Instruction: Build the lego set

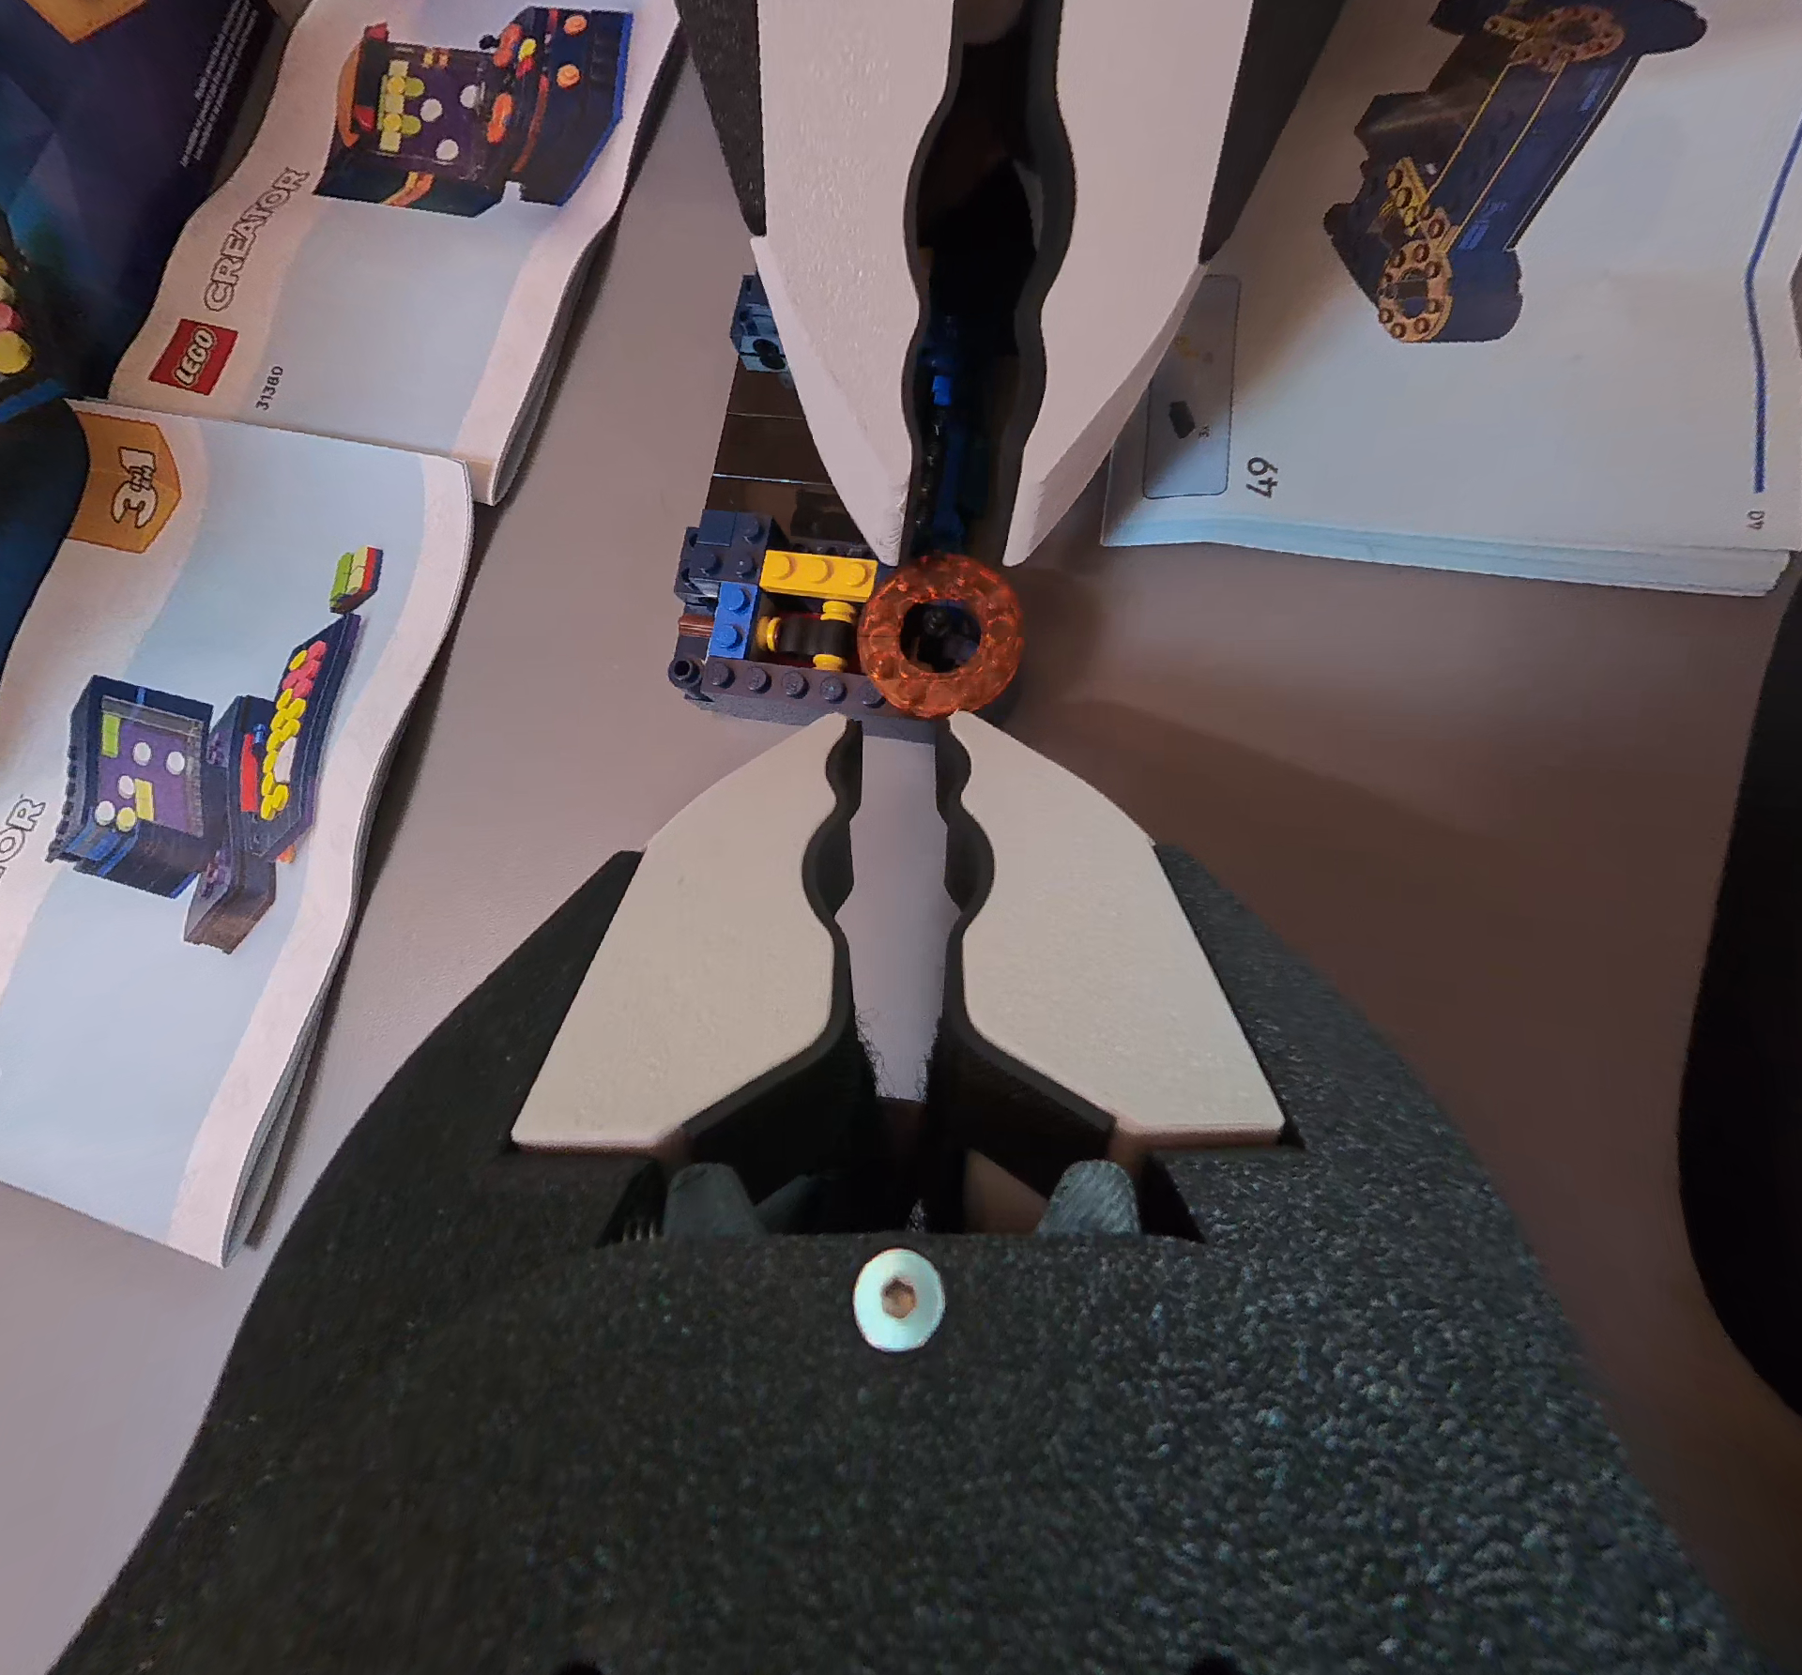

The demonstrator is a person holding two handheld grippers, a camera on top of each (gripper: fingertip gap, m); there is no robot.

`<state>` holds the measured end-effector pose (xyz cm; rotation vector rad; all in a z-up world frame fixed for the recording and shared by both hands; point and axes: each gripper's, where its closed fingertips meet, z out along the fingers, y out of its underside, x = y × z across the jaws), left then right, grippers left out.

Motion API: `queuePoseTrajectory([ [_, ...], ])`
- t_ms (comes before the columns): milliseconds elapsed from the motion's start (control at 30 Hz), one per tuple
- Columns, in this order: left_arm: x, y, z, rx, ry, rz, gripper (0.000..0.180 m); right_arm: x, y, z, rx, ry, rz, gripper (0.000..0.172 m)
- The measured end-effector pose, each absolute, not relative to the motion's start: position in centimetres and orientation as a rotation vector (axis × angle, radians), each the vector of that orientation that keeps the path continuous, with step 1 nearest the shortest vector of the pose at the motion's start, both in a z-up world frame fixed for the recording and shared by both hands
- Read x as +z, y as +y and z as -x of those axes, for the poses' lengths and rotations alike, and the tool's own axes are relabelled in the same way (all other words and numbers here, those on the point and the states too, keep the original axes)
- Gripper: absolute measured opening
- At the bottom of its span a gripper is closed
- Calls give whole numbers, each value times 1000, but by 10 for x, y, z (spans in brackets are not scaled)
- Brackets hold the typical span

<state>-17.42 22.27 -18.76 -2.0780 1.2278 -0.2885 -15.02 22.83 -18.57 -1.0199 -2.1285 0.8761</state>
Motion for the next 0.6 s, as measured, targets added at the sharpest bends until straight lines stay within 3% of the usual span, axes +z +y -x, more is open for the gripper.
queuePoseTrajectory([
  [467,-176,219,161,-372,1227,2009,19,-181,231,153,872,-2093,1011,16],
  [600,-174,222,158,-380,1206,1997,12,-173,232,159,902,-2015,1008,5],
])
